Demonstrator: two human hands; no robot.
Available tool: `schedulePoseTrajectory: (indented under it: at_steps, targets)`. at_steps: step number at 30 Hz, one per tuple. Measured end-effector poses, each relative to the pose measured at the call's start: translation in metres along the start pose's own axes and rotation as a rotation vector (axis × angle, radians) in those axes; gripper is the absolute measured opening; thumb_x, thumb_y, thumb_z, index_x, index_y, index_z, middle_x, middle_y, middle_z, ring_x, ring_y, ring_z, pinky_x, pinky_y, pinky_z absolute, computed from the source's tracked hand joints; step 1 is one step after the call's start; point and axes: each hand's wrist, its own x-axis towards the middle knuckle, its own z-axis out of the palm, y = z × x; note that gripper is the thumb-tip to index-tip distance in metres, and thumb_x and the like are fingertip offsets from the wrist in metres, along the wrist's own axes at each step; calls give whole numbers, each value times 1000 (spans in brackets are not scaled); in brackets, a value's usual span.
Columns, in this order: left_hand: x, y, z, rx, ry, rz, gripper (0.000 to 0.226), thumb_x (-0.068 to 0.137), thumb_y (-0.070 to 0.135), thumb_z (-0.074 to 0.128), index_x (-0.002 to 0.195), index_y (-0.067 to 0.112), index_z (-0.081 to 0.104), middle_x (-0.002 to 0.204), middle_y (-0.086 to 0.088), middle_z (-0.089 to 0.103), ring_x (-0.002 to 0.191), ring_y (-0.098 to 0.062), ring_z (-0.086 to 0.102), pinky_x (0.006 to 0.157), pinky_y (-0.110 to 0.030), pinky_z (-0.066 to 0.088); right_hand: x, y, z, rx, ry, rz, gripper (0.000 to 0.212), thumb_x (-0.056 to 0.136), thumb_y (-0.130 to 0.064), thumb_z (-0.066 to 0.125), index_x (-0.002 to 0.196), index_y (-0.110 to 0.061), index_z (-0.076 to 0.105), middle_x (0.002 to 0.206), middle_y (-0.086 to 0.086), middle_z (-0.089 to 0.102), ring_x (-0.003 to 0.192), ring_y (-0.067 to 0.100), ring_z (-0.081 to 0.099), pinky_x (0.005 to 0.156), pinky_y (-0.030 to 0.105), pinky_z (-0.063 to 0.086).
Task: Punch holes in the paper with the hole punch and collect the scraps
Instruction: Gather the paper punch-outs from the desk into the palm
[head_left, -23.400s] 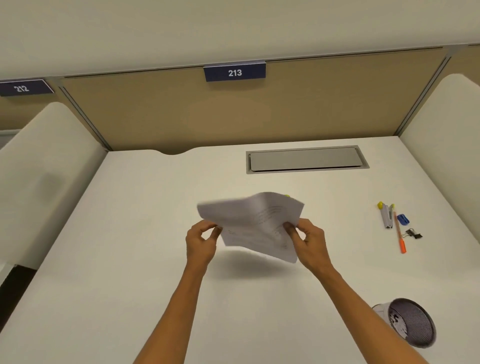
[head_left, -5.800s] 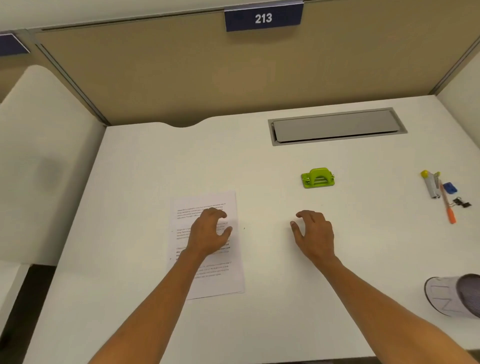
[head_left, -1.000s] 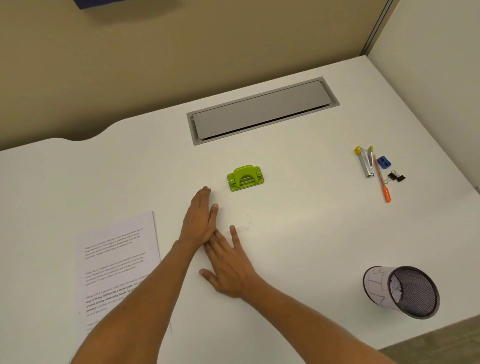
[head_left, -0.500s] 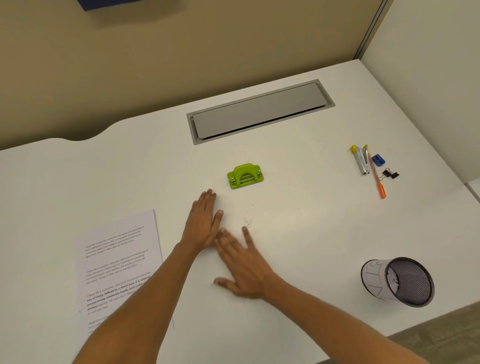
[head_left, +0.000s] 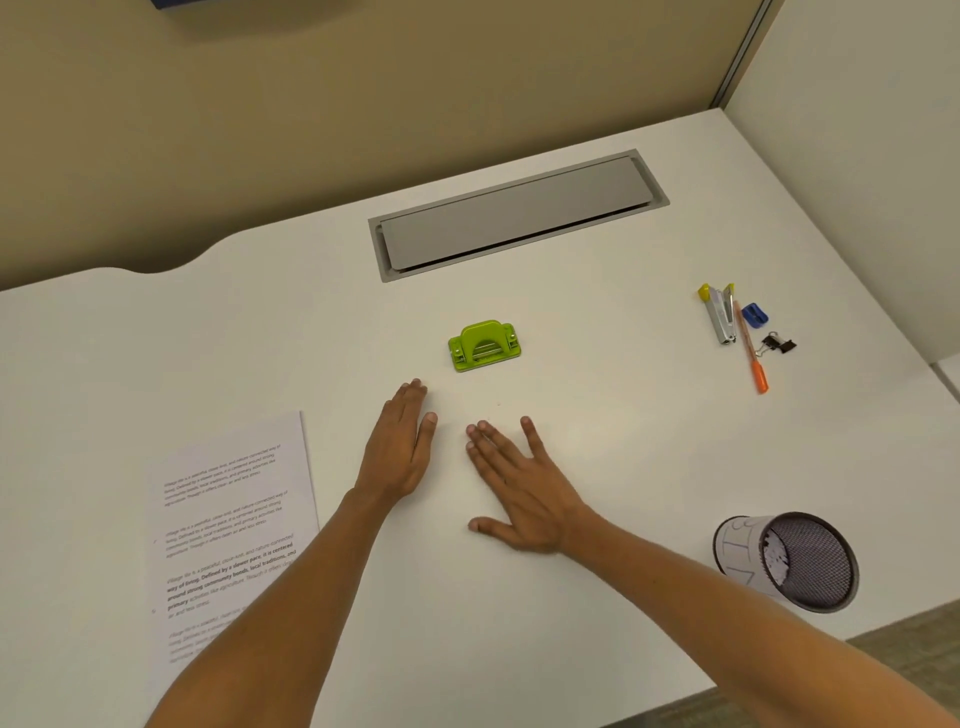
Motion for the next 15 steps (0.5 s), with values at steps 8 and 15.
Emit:
schedulePoseTrajectory:
  at_steps: [8, 15]
  targets:
    - [-2, 7, 16, -50, 41, -42, 47, 107, 22, 33, 152, 7, 32, 162, -7, 27, 152, -18, 15, 125, -34, 4, -39, -15, 31, 84, 19, -237, 89, 94, -72, 23, 157, -11, 7, 166, 7, 0, 153, 23, -6, 118, 61, -8]
    - [0, 43, 13, -673, 189, -415, 46, 108, 39, 25, 143, 23, 49, 154, 6, 42, 145, -6, 31, 124, -33, 17, 15, 37, 1, 10, -34, -164, 84, 96, -68, 17, 157, -11, 6, 166, 6, 0, 153, 22, -7, 119, 63, -5]
